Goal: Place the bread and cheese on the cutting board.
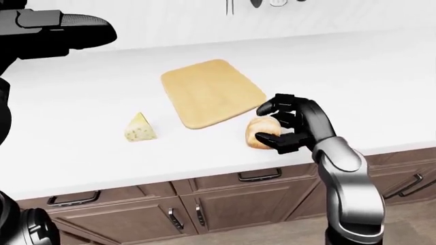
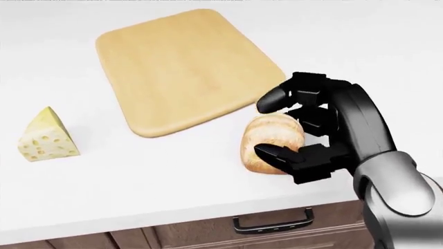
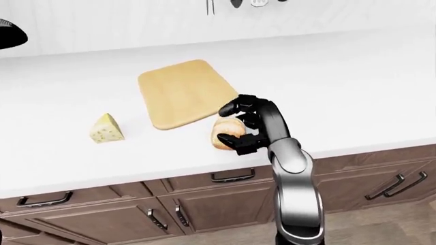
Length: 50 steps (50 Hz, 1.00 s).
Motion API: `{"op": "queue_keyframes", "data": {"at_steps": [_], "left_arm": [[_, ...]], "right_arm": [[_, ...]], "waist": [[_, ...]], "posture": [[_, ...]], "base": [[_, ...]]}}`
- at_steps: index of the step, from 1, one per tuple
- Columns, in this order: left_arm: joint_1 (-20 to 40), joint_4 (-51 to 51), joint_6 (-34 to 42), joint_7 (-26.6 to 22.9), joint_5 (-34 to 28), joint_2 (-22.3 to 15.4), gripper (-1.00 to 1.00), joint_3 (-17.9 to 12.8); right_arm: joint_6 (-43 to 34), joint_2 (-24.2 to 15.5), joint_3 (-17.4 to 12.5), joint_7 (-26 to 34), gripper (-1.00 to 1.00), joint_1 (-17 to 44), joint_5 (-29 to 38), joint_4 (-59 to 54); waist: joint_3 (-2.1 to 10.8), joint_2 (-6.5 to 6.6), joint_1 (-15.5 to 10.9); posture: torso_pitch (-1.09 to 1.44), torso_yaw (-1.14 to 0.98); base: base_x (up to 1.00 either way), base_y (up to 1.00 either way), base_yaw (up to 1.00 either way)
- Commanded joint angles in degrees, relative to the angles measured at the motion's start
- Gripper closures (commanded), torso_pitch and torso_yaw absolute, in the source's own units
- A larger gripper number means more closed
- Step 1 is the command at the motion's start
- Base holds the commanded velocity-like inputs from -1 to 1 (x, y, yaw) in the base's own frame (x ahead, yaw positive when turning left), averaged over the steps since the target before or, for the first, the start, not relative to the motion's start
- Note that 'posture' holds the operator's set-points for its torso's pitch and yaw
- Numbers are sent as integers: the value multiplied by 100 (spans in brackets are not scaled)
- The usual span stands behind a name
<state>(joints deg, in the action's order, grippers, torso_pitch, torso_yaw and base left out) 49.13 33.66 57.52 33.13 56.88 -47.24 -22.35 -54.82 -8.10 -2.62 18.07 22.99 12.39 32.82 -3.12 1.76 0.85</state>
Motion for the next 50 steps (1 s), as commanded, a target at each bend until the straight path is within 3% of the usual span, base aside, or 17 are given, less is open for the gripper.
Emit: {"op": "queue_keyframes", "data": {"at_steps": [1,2,3,4,14,23,30,37,47,50], "left_arm": [[138,31,-155,15,-26,-91,-100,-90],[141,28,-158,18,-23,-97,-100,-85],[139,21,-165,21,-20,-97,-100,-80],[137,19,-171,20,-23,-98,-100,-75],[119,36,-173,34,-10,-93,-100,-71],[76,54,-190,43,4,-103,-100,-83],[67,71,-166,-21,-123,-33,-100,-40],[71,55,-130,-104,-231,24,-100,-51],[70,12,-129,-113,-197,-7,-100,-125],[42,-31,-170,-125,-201,-38,-100,-151]], "right_arm": [[149,-17,5,-5,53,140,41,185],[186,-16,-3,-2,58,137,50,161],[224,-12,-10,-10,85,138,70,144],[236,-8,-14,-16,100,144,88,142],[-492,-118,40,45,100,542,408,696],[-1535,-536,229,318,100,1156,1039,1192],[-2158,-820,215,753,100,1655,1376,1209],[-2713,-1228,277,1126,100,3200,1479,287],[-2372,-1076,-22,1081,100,4898,1156,-1695],[-2053,-1049,119,1033,100,5421,1082,-2443]], "waist": [[124,21,2],[124,21,3],[123,23,4],[122,25,5],[108,35,0],[87,24,-7],[78,19,-17],[54,52,1],[35,108,33],[30,136,43]], "posture": [[0,0],[0,0],[0,0],[0,0],[0,0],[0,0],[0,0],[0,0],[0,0],[0,0]], "base": [[0,0,0],[0,0,0],[0,0,0],[0,0,0],[0,0,0],[0,0,0],[0,0,0],[0,0,0],[0,0,0],[0,0,0]]}}
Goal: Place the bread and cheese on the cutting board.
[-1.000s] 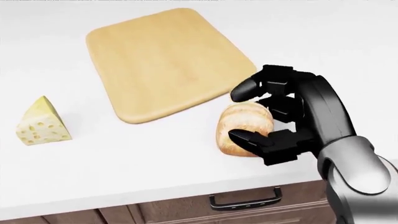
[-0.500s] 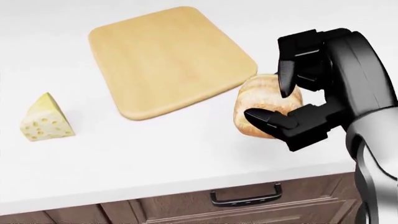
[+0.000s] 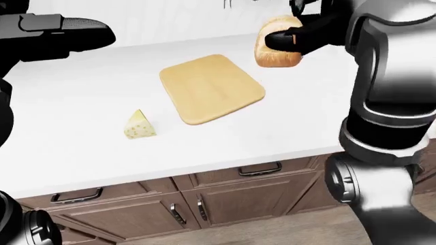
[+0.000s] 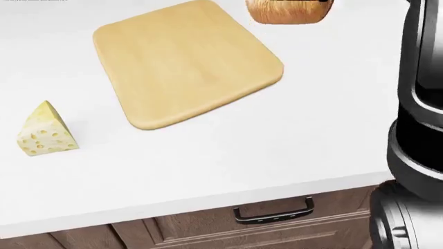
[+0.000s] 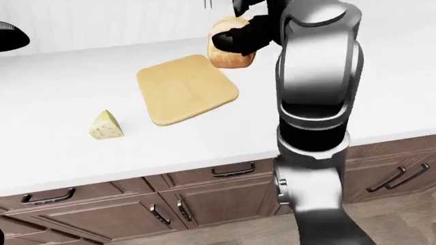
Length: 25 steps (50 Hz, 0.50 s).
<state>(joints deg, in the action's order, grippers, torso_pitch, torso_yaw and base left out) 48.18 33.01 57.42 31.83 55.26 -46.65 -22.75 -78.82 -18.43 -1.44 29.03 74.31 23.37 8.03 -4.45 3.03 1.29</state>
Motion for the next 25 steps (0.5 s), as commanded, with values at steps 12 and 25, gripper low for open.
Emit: {"op": "queue_keyframes", "data": {"at_steps": [12,25], "left_arm": [[75,-66,-285,68,135,-269,-100,-187],[57,-118,-350,28,83,-289,-100,-128]], "right_arm": [[3330,624,-246,-1334,100,2244,-615,-4770],[5549,938,-221,-2504,100,3020,-735,-7831]], "waist": [[184,171,95],[170,259,170]], "posture": [[0,0],[0,0]], "base": [[0,0,0],[0,0,0]]}}
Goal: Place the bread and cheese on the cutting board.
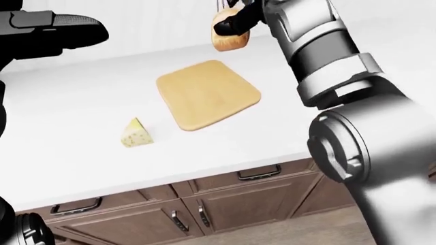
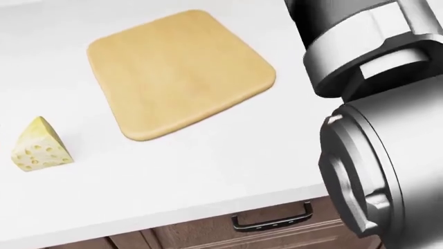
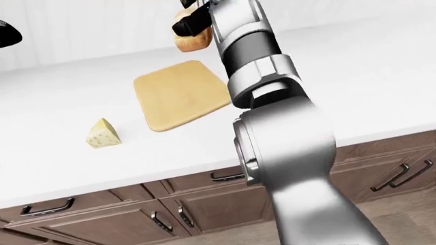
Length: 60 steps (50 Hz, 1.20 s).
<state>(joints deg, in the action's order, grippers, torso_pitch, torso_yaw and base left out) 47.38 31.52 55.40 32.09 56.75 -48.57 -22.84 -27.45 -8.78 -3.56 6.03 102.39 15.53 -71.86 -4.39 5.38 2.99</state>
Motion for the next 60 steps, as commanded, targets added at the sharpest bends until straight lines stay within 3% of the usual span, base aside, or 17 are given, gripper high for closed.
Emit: {"op": "queue_keyframes", "data": {"at_steps": [1,5,6,11,16,31,36,57,58,59,60], "left_arm": [[119,18,-177,-19,-104,-79,-100,-95],[114,6,-189,-80,-216,-20,-100,-48],[91,-1,-211,-113,-268,7,-100,-24],[84,-17,-198,-221,-412,114,-100,-24],[78,-24,-185,-287,-496,174,-100,-49],[107,7,-89,-281,-453,187,-100,-140],[108,-1,-108,-256,-411,166,-100,-130],[58,-82,-224,-254,-326,75,-100,-166],[56,-86,-227,-252,-323,71,-100,-167],[54,-88,-230,-248,-318,70,-100,-168],[51,-88,-231,-245,-314,68,-100,-167]], "right_arm": [[513,10,-22,-316,100,182,66,85],[782,140,-73,-592,100,18,108,-82],[744,183,-36,-929,100,-28,210,-136],[1096,388,-67,-996,100,-301,299,-264],[1213,503,-67,-1769,100,-434,540,-354],[1927,882,-252,-3018,100,-776,854,-475],[1831,1018,-646,-3108,100,-875,352,-499],[1363,1141,-615,-3332,100,-836,362,-571],[1328,1131,-622,-3339,-83,-832,367,-571],[1337,1126,-639,-3327,-100,-832,356,-570],[1334,1116,-615,-3291,-100,-826,387,-571]], "waist": [[164,27,3],[169,35,1],[172,37,0],[184,39,-12],[196,37,-25],[219,-1,-102],[227,-14,-120],[243,-55,-159],[243,-56,-160],[243,-56,-161],[244,-57,-161]], "posture": [[0,0],[0,0],[0,0],[0,0],[0,0],[0,0],[0,0],[0,0],[0,0],[0,0],[0,0]], "base": [[0,0,0],[0,0,0],[0,0,0],[0,0,0],[0,0,0],[0,0,0],[0,0,0],[0,0,0],[0,0,0],[0,0,0],[0,0,0]]}}
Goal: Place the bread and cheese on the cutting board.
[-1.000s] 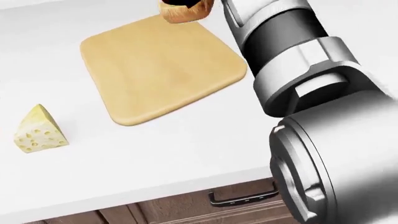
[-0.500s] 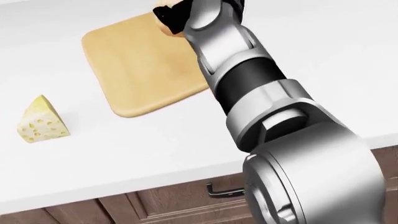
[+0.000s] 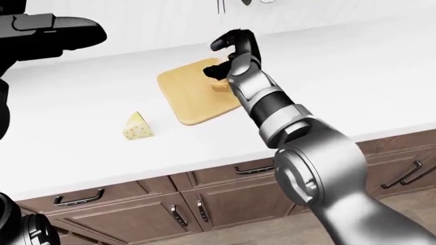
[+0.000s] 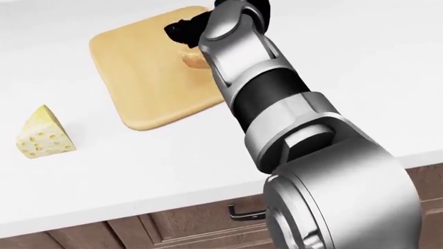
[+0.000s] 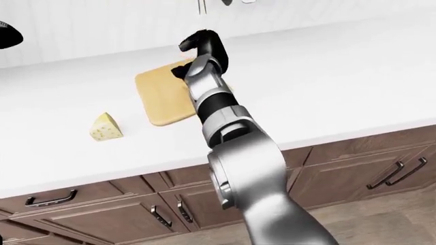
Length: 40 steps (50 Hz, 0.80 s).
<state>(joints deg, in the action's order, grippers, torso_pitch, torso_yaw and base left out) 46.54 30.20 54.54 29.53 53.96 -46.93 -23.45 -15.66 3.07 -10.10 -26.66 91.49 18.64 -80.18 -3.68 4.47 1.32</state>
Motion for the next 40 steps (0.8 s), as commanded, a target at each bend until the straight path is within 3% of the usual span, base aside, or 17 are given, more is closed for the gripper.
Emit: {"op": "queue_keyframes", "data": {"at_steps": [1,11,12,27,35,40], "left_arm": [[133,43,-148,13,-34,-99,-100,-105],[153,56,-145,28,-60,-76,-100,-56],[163,66,-131,36,-51,-76,-100,-58],[175,118,-76,-34,-214,29,-100,36],[214,180,38,-69,-334,122,-100,59],[186,225,64,-139,-444,187,-100,84]], "right_arm": [[162,-84,12,3,-100,274,55,263],[136,-238,34,193,-100,446,148,273],[-116,-275,62,-99,-100,509,220,268],[120,-727,-68,844,-100,1059,-163,405],[-108,-1099,26,1464,-100,1064,-535,618],[-84,-1391,281,1912,-100,1092,-570,932]], "waist": [[173,34,6],[168,31,15],[168,30,14],[139,12,28],[132,-26,33],[120,-41,29]], "posture": [[0,0],[0,0],[0,0],[0,0],[0,0],[0,0]], "base": [[0,0,0],[0,0,0],[0,0,0],[0,0,0],[0,0,0],[0,0,0]]}}
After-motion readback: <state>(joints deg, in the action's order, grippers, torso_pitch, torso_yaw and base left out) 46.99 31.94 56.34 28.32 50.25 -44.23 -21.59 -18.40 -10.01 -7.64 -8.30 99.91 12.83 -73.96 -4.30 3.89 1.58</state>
